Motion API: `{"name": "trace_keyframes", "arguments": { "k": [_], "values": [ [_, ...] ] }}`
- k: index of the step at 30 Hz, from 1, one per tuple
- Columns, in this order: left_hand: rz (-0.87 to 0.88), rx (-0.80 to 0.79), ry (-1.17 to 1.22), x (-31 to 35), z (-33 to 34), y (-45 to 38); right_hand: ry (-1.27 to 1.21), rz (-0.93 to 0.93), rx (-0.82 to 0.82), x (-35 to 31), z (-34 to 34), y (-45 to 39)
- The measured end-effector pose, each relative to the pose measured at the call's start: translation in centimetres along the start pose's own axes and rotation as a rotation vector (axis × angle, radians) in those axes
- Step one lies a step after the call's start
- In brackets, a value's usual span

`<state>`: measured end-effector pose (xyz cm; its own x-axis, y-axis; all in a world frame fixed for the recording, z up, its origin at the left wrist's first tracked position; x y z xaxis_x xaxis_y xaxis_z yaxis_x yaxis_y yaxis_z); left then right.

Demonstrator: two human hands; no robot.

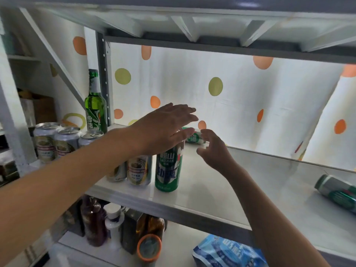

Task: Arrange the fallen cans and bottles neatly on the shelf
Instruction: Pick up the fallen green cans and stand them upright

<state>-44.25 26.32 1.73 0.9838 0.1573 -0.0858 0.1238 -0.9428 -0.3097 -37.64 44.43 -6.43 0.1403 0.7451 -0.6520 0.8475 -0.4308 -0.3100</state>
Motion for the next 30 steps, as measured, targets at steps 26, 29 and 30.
{"name": "trace_keyframes", "arguments": {
  "k": [26,29,30],
  "values": [
    [-0.253,-0.257,0.217,-2.9,0.0,-6.0,0.314,0.242,-0.11,10.7,1.5,-14.0],
    [-0.245,-0.245,0.204,-2.7,-0.2,-6.0,0.238,0.194,-0.1,10.7,1.4,-13.4],
    [-0.241,-0.24,0.199,-2.7,-0.2,-6.0,0.216,0.186,-0.105,10.7,1.3,-13.0]
  ]
}}
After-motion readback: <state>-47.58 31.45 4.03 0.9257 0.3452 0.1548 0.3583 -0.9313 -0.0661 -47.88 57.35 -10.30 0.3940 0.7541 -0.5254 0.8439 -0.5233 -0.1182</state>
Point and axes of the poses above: each hand's wrist, its own y-axis away from the middle knuckle, its own z-axis out of the palm, x = y × z, the point moved 3 cm from there along -y, towards the middle knuckle, and after that the axes turned 11 degrees about -x, right-handed, at the moved point
